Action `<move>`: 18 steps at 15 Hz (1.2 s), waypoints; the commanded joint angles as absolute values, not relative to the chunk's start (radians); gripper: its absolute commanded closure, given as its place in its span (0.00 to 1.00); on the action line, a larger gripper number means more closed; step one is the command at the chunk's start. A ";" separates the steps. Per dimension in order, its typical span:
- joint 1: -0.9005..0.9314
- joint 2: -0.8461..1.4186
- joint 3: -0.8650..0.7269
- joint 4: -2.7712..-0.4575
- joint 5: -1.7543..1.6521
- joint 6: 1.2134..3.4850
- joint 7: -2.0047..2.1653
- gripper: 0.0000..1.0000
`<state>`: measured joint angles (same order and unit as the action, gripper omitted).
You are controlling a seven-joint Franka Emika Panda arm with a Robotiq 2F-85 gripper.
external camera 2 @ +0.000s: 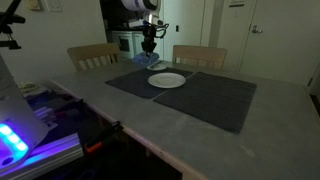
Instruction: Use the blue cloth to wipe the plate
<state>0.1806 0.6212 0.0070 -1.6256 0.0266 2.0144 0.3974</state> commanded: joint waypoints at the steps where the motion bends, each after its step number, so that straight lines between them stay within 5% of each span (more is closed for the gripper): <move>1: 0.193 0.675 0.034 -1.554 0.024 1.991 0.349 0.98; 18: 0.208 0.825 0.066 -1.469 0.051 1.951 0.331 0.98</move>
<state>0.2115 0.8090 0.0678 -1.5097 0.0344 1.9891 0.3553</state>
